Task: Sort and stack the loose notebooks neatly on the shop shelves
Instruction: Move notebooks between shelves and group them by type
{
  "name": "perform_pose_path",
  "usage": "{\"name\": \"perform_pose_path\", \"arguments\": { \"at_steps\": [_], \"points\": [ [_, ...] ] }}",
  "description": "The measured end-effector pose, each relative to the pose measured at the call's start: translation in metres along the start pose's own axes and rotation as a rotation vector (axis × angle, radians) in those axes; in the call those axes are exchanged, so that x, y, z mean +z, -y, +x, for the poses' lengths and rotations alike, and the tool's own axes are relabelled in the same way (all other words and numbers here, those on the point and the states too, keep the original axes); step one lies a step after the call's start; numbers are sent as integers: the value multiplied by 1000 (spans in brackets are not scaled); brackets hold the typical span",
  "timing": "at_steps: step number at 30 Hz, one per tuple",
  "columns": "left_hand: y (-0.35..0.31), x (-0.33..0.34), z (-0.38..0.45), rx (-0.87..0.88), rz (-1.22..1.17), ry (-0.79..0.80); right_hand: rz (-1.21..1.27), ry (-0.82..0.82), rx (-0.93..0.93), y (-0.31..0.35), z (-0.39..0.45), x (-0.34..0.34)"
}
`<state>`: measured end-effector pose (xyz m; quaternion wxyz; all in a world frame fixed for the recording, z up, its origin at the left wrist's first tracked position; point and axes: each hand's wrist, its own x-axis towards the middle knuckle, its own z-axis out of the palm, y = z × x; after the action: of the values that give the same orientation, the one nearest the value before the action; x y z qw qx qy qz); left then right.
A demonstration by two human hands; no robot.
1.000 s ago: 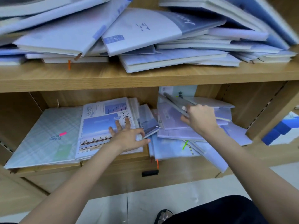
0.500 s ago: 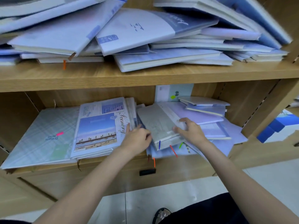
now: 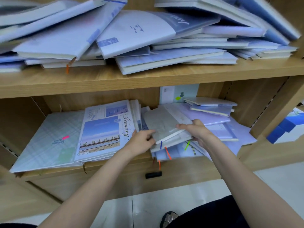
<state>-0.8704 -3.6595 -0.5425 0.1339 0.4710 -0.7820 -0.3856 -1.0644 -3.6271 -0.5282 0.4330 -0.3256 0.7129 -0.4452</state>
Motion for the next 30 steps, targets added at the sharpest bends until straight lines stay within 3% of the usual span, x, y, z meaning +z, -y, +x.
{"name": "perform_pose_path", "arguments": {
  "at_steps": [6,9,12,17,20,25,30],
  "points": [
    [-13,-16,-20,-159,-354,-200,259,25,-15,4,-39,-41],
    [-29,-22,-42,-286,-729,125,314,170,-64,4,-64,-59],
    [-33,-26,-57,-173,-1032,167,252,366,-102,5,-80,-62],
    [-2,-47,-106,-59,-930,115,-145,369,-186,16,-106,-30],
    [17,-72,-144,-16,-893,88,-284,462,-249,21,-128,0],
    [27,-129,-201,20,-880,-3,-148,614,-388,53,-161,41],
    [14,-185,-229,82,-1075,-265,205,538,-538,113,-180,53]
  ]
}}
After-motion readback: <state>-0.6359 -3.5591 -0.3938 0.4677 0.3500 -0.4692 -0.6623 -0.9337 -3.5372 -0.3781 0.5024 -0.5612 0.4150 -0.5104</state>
